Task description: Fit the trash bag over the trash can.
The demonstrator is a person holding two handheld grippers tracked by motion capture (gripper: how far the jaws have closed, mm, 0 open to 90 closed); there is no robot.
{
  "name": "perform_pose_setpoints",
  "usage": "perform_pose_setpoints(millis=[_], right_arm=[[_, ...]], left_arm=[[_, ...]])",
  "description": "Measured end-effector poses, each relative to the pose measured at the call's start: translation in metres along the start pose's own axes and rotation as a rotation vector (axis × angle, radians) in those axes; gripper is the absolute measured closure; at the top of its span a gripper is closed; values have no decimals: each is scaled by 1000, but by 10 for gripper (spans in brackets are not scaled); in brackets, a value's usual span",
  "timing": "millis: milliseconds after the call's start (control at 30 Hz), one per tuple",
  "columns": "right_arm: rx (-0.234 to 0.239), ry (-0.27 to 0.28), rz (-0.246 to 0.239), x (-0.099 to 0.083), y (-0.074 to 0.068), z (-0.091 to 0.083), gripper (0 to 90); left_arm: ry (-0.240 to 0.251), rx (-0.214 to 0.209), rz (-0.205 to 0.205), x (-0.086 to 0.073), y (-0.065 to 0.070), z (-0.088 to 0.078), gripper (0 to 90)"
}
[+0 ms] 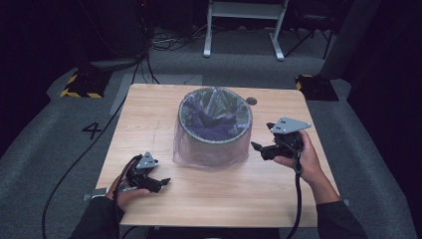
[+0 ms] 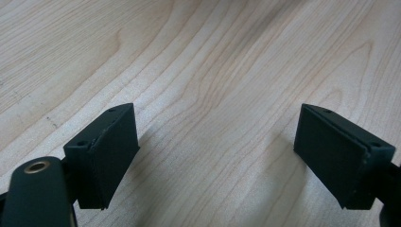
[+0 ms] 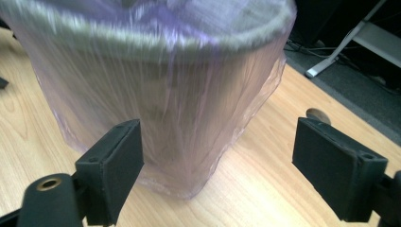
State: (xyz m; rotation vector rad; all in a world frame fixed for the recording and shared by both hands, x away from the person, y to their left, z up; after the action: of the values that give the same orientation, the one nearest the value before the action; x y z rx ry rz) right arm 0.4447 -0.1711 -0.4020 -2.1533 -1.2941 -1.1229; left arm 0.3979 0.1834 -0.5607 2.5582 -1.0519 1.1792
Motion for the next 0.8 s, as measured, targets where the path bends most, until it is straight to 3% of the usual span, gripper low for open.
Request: perform_pose_setpoints(millis=[367,800], right_arm=[[7,-79,14,-27,0,17,170],[25,-130,36,-51,-3,30,173]], left_arm=[[0,0,0,0,0,0,140],[0,0,0,0,0,0,140]])
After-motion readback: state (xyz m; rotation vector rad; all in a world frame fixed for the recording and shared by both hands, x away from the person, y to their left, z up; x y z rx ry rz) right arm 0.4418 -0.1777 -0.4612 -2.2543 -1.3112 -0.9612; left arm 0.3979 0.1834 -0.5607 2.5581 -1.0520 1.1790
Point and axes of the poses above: each handheld gripper's, and its own axes: z roughly forward along the jaws, x roughly out of its top, y roughly to its right, the point moved 8 cm from there along z, roughly forward along the jaws, and after that the axes turned 14 degrees about x, right-handed, at the moved point
